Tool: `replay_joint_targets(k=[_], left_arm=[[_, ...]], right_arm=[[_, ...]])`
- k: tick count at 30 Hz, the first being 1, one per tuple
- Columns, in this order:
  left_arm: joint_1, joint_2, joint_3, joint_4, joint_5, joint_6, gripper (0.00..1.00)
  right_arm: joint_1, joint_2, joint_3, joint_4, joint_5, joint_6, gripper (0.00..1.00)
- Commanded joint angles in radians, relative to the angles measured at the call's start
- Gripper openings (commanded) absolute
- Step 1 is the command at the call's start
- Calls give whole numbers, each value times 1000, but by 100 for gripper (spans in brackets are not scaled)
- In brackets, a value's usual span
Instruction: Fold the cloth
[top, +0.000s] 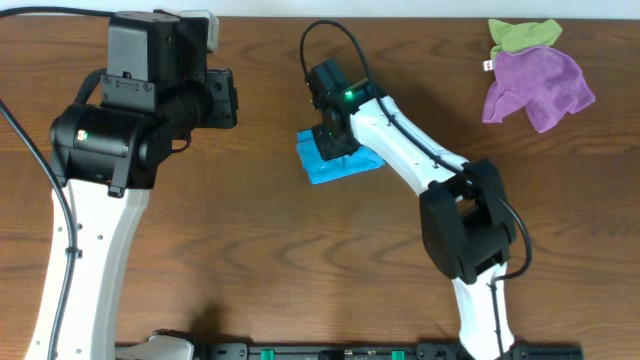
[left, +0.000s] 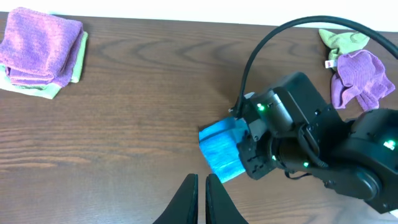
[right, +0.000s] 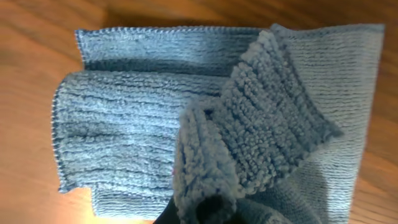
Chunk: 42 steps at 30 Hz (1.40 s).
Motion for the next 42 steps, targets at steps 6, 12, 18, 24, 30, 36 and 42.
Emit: replay_joint_targets(k=[6, 12, 18, 24, 30, 36, 42], left_arm=[[6, -3, -1, -3, -6, 8, 8], [6, -3, -1, -2, -8, 9, 7], [7, -3, -1, 10, -56, 10, 7], [7, -11, 0, 29, -56, 11, 6], [14, -101, 1, 143, -60, 11, 9], [14, -169, 1, 142, -60, 26, 11], [14, -174, 1, 114, -59, 26, 11]], right_arm=[[53, 7, 14, 3, -40, -15, 2], [60, 6, 16, -7, -4, -14, 1], [75, 6, 19, -29, 98, -14, 1], [137, 7, 19, -9, 180, -25, 2], [179, 7, 18, -8, 231, -49, 1], [207, 8, 15, 0, 252, -74, 1], [251, 61, 15, 2, 251, -128, 1]])
